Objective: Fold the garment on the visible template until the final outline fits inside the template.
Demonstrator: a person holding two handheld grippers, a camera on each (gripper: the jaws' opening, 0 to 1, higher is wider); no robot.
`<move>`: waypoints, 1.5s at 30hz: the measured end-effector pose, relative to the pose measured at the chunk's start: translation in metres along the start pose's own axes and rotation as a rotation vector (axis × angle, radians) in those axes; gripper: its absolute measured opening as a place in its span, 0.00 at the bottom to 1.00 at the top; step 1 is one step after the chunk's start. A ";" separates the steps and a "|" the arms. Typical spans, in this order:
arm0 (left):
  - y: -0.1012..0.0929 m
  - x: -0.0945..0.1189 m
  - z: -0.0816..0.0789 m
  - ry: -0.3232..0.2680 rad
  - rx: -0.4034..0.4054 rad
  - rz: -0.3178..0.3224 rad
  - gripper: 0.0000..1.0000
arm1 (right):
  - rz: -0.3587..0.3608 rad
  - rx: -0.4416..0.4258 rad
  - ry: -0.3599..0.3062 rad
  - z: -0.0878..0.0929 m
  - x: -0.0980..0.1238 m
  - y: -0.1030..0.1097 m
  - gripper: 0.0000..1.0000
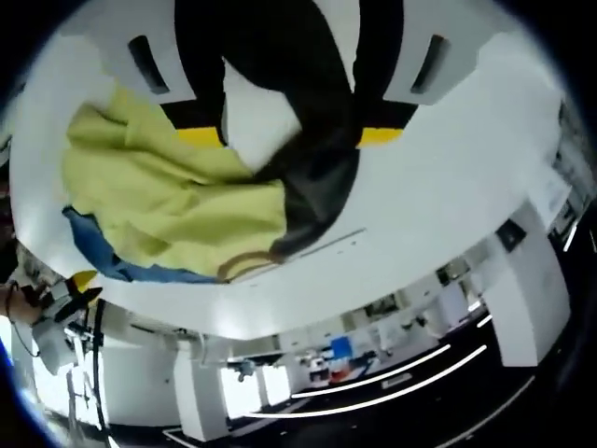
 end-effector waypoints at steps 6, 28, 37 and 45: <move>-0.026 0.008 0.006 -0.004 -0.050 0.067 0.54 | -0.065 0.073 0.025 0.011 0.003 0.036 0.39; -0.067 0.053 0.016 -0.044 -0.042 0.190 0.64 | -0.097 0.170 0.148 0.050 -0.029 0.061 0.22; -0.069 0.070 0.006 -0.061 -0.006 0.234 0.79 | -0.102 0.163 0.161 0.055 -0.032 0.062 0.16; -0.067 0.074 0.006 -0.049 0.036 0.238 0.84 | -0.094 0.174 0.163 0.054 -0.033 0.060 0.00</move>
Point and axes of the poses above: the point that each gripper's makers call its tool centre point, and the gripper's own axes: x roughly backward along the fingers, y roughly to its left, z roughly out of its underside, the point moved 5 cm from there along x, roughly backward along the fingers, and after that the axes turned 8 degrees about y, right-handed, at the moved point
